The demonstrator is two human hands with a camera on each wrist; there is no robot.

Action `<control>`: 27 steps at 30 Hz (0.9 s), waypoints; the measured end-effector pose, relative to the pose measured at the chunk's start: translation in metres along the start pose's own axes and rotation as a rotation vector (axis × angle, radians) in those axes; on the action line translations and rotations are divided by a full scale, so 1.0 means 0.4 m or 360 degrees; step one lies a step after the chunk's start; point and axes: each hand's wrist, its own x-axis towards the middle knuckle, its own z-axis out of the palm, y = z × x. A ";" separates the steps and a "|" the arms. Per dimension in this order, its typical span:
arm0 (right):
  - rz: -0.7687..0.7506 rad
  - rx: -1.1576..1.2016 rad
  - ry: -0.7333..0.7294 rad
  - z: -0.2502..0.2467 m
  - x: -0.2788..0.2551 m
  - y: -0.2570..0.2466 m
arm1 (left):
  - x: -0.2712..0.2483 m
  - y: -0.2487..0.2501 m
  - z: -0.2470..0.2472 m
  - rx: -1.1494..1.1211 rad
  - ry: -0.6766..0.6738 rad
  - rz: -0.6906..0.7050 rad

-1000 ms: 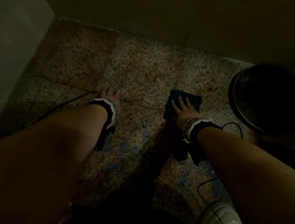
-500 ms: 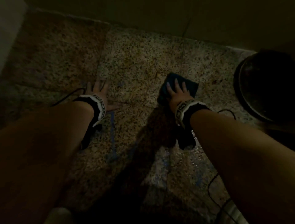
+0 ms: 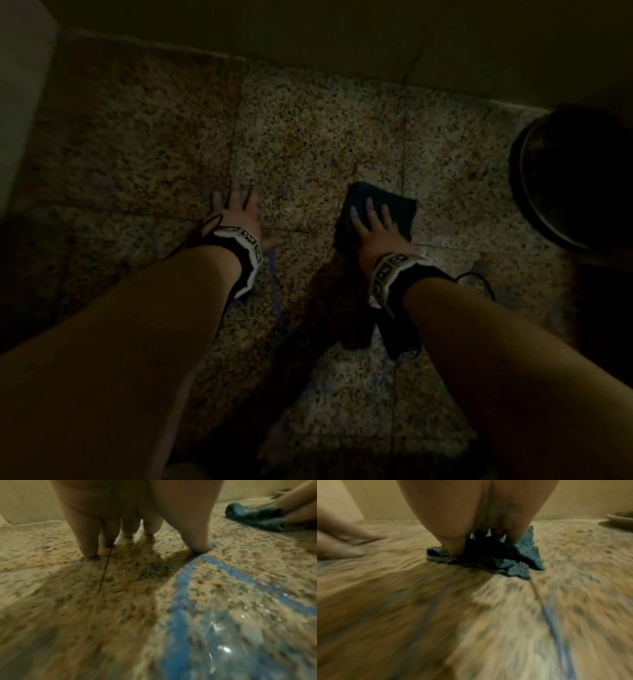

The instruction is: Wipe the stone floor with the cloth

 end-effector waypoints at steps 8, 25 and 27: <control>0.0054 0.0045 0.0084 0.003 0.011 -0.013 | 0.007 -0.052 0.011 0.0067 0.0001 0.0171; 0.0112 -0.0062 0.0126 -0.103 0.073 -0.093 | -0.003 -0.117 0.049 -0.0020 0.0179 0.0008; 0.0026 -0.0134 0.0115 -0.065 0.057 -0.110 | -0.013 -0.136 0.078 -0.0061 0.0187 -0.0087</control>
